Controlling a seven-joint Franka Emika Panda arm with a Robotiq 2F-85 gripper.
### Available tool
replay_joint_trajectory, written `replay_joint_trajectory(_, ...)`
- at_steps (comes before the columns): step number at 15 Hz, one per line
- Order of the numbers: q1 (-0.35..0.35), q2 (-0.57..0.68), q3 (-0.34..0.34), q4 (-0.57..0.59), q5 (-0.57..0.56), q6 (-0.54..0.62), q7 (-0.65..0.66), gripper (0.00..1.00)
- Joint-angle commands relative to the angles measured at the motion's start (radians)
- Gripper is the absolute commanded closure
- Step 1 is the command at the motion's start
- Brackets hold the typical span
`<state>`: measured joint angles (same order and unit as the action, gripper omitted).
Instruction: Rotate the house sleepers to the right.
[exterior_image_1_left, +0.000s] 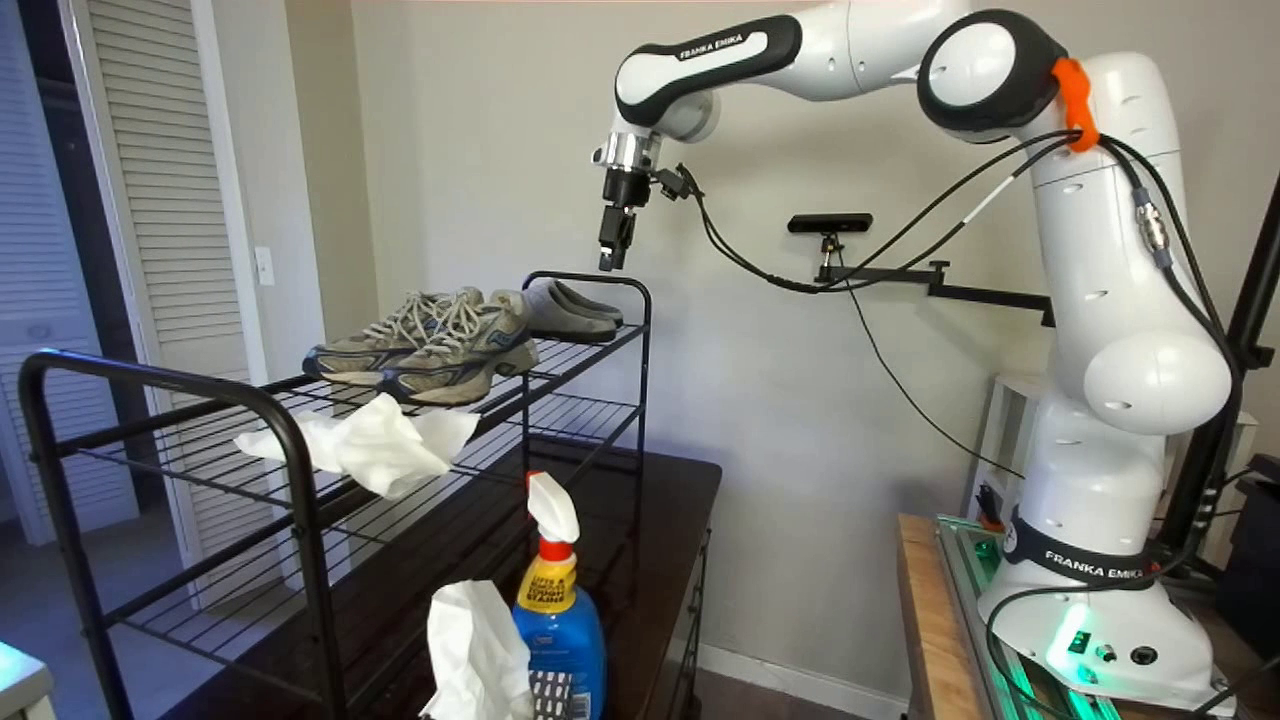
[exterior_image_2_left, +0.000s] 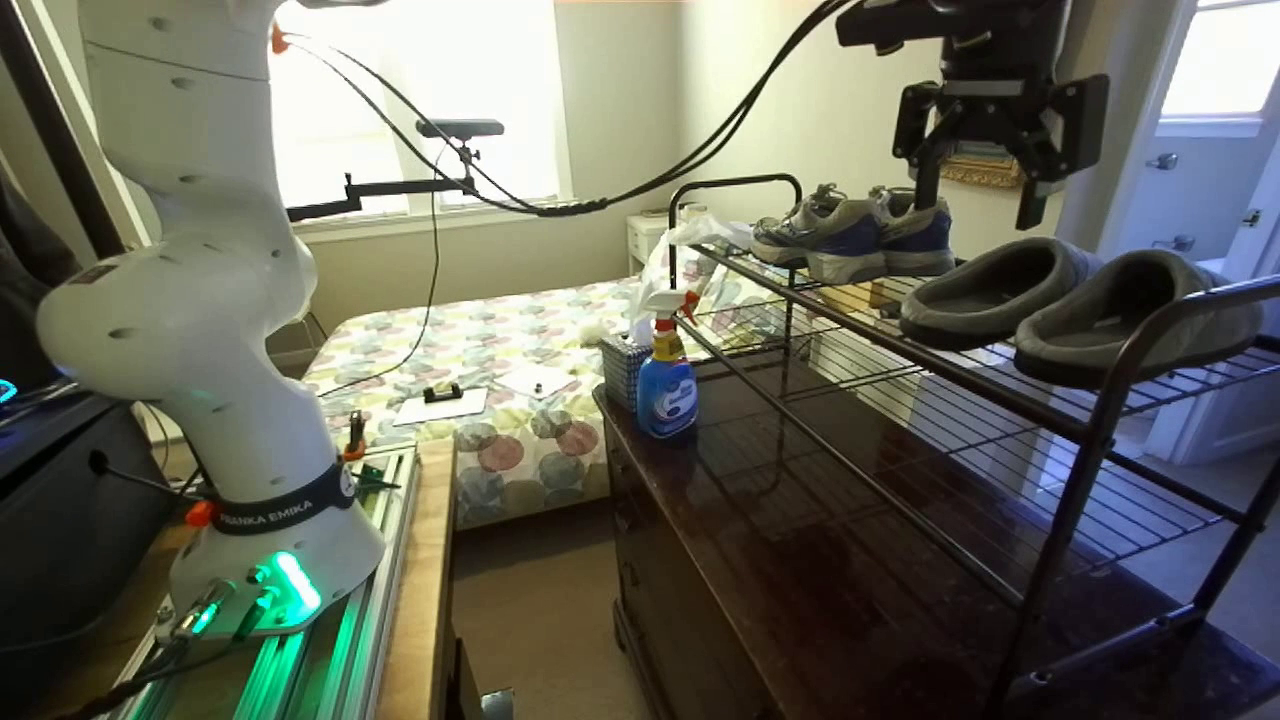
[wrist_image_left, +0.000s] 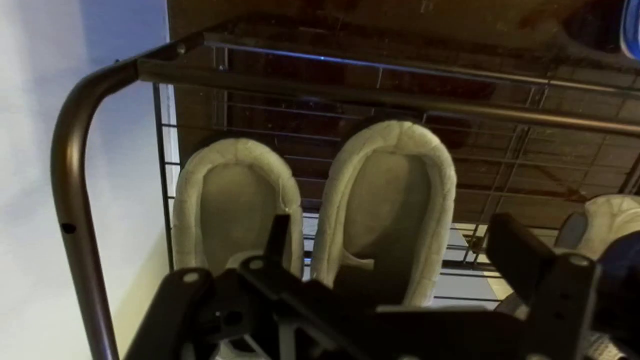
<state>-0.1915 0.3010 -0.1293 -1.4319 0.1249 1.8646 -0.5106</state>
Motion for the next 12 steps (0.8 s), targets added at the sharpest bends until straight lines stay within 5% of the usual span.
replay_joint_trajectory(1,-0.028,0.101,0.035,0.1,0.058,0.081,0.037,0.0)
replay_joint_trajectory(8,-0.048,0.199,0.041,0.203,0.038,0.16,0.111,0.0)
replay_joint_trajectory(12,-0.032,0.173,0.022,0.153,0.015,0.162,0.085,0.0)
